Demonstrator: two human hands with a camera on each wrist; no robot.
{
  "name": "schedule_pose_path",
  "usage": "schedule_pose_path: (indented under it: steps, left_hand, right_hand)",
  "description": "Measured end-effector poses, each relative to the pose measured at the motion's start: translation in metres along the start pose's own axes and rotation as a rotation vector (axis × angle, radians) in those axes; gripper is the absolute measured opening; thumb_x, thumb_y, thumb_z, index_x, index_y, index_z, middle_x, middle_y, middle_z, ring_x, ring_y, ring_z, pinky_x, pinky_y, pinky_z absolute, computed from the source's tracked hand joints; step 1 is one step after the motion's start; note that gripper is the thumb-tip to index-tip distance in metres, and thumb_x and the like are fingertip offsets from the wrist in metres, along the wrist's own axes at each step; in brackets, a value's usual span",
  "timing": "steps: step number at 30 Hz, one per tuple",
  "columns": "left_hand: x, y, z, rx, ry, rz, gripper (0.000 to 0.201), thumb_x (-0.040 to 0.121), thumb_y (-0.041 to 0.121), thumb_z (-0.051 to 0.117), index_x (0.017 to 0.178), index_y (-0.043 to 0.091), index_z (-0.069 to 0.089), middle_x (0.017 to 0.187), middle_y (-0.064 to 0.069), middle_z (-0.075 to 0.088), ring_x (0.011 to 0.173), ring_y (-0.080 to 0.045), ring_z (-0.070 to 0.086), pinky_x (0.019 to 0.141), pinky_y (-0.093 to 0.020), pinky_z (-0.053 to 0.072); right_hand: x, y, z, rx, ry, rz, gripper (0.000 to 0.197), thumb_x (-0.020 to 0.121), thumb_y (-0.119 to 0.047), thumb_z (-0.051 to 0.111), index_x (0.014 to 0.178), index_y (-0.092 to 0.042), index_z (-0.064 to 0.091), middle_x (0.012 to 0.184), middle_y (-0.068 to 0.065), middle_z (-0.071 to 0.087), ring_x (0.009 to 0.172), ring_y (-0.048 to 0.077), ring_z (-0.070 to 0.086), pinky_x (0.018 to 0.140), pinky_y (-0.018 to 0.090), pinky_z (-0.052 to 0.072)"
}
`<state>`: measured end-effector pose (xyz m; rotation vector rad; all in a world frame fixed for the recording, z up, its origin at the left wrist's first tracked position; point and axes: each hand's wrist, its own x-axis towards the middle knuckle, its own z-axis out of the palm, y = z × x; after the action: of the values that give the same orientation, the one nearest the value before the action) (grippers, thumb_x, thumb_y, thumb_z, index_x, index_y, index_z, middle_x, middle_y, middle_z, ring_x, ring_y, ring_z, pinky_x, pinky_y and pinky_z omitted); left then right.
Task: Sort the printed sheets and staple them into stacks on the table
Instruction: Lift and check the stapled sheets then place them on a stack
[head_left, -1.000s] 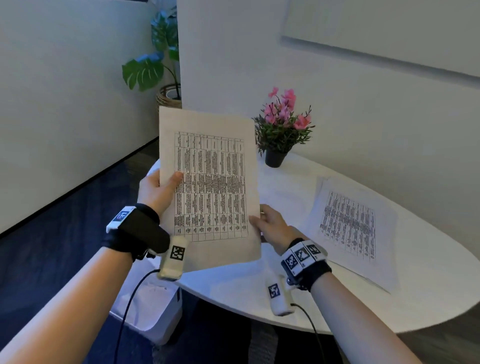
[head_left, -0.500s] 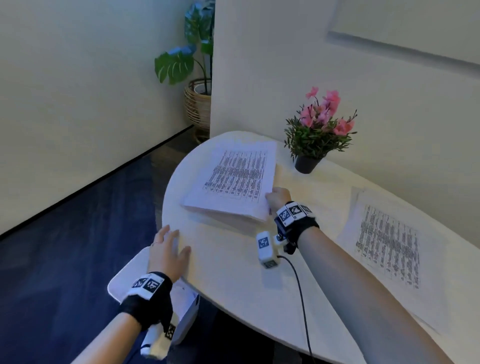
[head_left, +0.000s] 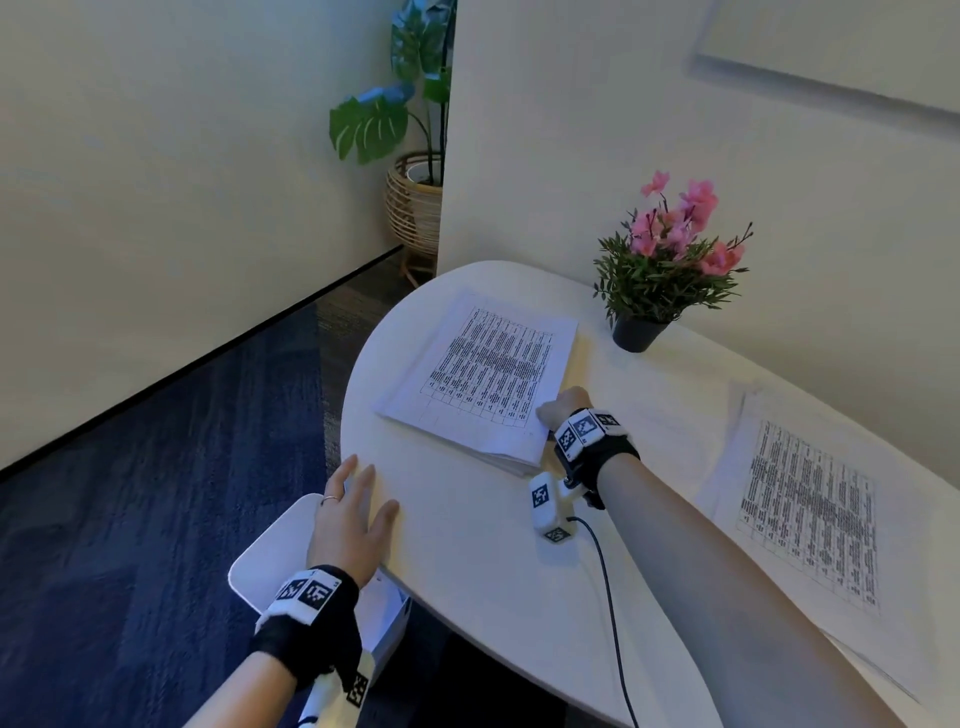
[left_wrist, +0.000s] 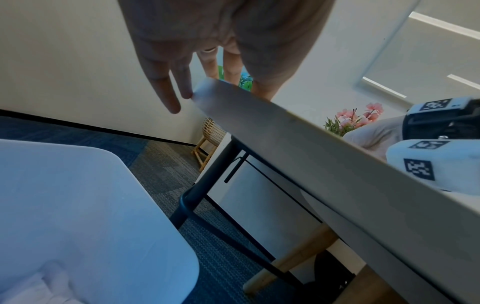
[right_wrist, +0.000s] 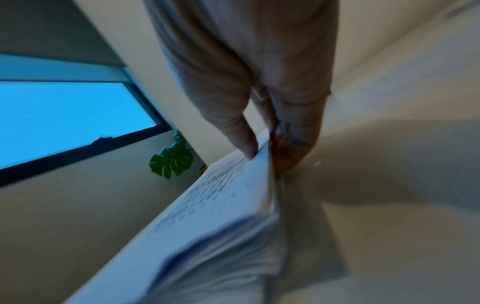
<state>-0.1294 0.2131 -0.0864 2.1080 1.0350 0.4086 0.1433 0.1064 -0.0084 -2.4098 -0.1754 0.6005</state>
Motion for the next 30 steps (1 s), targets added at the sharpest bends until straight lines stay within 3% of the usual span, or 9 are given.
schedule_pose_path:
  steps: [4,6,8,10,14,19,23,27,30]
  left_hand:
    - [-0.001,0.000,0.000,-0.028,-0.001,-0.011,0.050,0.091,0.029,0.060,0.137,0.017,0.047,0.153,0.006,0.024,0.133,-0.023,0.035,0.105,-0.037,0.033]
    - [-0.002,0.001,0.001,-0.040,0.003,-0.012,0.049,0.091,0.028,0.060,0.137,0.017,0.047,0.153,0.006,0.025,0.133,-0.023,0.036,0.107,-0.038,0.033]
    - [-0.004,0.001,0.002,-0.025,0.001,-0.015,0.049,0.092,0.028,0.058,0.138,0.016,0.046,0.154,0.005,0.024,0.133,-0.024,0.037,0.107,-0.040,0.034]
    - [-0.005,0.000,0.003,0.026,0.002,0.006,0.050,0.094,0.028,0.055,0.140,0.015,0.045,0.154,0.003,0.025,0.134,-0.027,0.036,0.109,-0.043,0.033]
    - [-0.007,-0.009,0.007,0.199,-0.003,0.118,0.050,0.095,0.025,0.052,0.141,0.009,0.043,0.152,-0.005,0.032,0.143,-0.029,0.018,0.118,-0.039,0.015]
    - [-0.008,-0.007,0.010,0.245,-0.012,0.220,0.045,0.093,0.017,0.056,0.135,0.003,0.050,0.147,-0.011,0.041,0.142,-0.033,0.023,0.117,-0.044,0.018]
    - [-0.013,-0.005,0.014,0.240,-0.026,0.248,0.050,0.090,0.018,0.062,0.136,0.002,0.049,0.147,-0.012,0.041,0.140,-0.034,0.028,0.116,-0.043,0.020]
    - [-0.018,-0.005,0.010,0.229,-0.046,0.229,0.053,0.092,0.025,0.057,0.141,0.009,0.044,0.150,-0.005,0.037,0.142,-0.027,0.023,0.117,-0.037,0.016]
    - [-0.018,-0.003,0.009,0.219,-0.044,0.228,0.052,0.092,0.024,0.057,0.141,0.009,0.043,0.150,-0.006,0.037,0.142,-0.029,0.023,0.117,-0.039,0.016]
  right_hand:
    - [-0.016,-0.003,-0.014,-0.080,0.033,-0.019,0.028,0.088,-0.009,0.055,0.069,-0.014,0.034,0.059,0.002,0.030,0.049,0.015,0.028,0.047,0.024,0.024]
    - [-0.026,0.001,-0.031,-0.018,0.057,-0.031,0.007,0.088,-0.013,0.056,0.089,-0.011,0.049,0.070,0.010,0.052,0.057,0.018,0.043,0.051,0.027,0.039]
    - [-0.031,0.015,-0.053,0.082,0.050,-0.040,0.037,0.090,-0.017,0.057,0.123,-0.003,0.050,0.094,0.021,0.066,0.072,0.025,0.059,0.070,0.036,0.054]
    - [-0.040,0.037,-0.081,0.175,0.060,-0.034,0.044,0.089,-0.020,0.060,0.129,-0.007,0.046,0.095,0.017,0.068,0.080,0.024,0.067,0.073,0.035,0.056]
    - [-0.052,0.104,-0.147,0.206,0.198,0.024,0.039,0.089,-0.018,0.062,0.124,-0.006,0.049,0.094,0.014,0.067,0.074,0.023,0.066,0.066,0.033,0.053]
    - [-0.069,0.199,-0.218,-0.003,0.357,0.267,0.045,0.090,-0.022,0.062,0.125,0.005,0.055,0.098,0.024,0.068,0.068,0.027,0.059,0.063,0.033,0.049]
    - [-0.087,0.254,-0.236,-0.121,0.369,0.458,0.041,0.084,-0.032,0.069,0.067,0.002,0.054,0.070,0.016,0.060,0.055,0.021,0.050,0.054,0.026,0.040]
    - [-0.080,0.310,-0.228,-0.127,0.335,0.536,0.071,0.047,-0.067,0.080,0.078,-0.007,0.059,0.101,0.019,0.059,0.084,0.033,0.060,0.073,0.040,0.052]
    - [-0.090,0.305,-0.222,-0.117,0.335,0.514,0.081,0.049,-0.067,0.080,0.090,0.000,0.061,0.087,0.015,0.059,0.076,0.027,0.056,0.067,0.037,0.051]
